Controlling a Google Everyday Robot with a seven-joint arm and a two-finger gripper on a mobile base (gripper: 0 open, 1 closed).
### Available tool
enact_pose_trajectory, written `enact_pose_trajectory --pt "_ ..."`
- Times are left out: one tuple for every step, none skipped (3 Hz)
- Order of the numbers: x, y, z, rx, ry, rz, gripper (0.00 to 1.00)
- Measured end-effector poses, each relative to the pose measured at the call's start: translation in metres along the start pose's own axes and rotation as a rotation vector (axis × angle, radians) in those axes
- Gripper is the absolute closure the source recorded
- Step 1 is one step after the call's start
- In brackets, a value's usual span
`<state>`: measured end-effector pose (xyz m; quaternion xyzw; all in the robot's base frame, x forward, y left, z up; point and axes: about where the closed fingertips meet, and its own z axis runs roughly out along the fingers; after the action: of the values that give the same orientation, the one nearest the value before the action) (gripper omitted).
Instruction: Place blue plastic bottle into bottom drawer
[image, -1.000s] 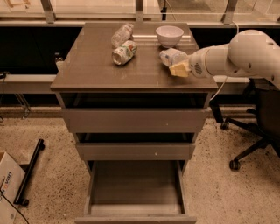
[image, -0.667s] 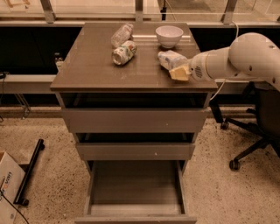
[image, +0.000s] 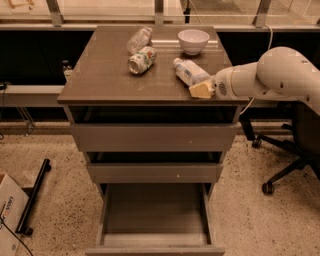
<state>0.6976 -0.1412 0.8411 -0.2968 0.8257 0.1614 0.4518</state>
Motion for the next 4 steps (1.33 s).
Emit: enact_pose_trajectory --pt "-0.002 -0.002 0.001 0.008 -0.008 0.006 0.28" --pt "-0.008 -0.005 0.003 0.016 -0.025 0.007 0.04" --pt "-0.014 -0.008 0.007 0.018 -0.041 0.008 0.0" --pt "-0.018 -0.009 0.012 0.017 -0.053 0.011 0.0"
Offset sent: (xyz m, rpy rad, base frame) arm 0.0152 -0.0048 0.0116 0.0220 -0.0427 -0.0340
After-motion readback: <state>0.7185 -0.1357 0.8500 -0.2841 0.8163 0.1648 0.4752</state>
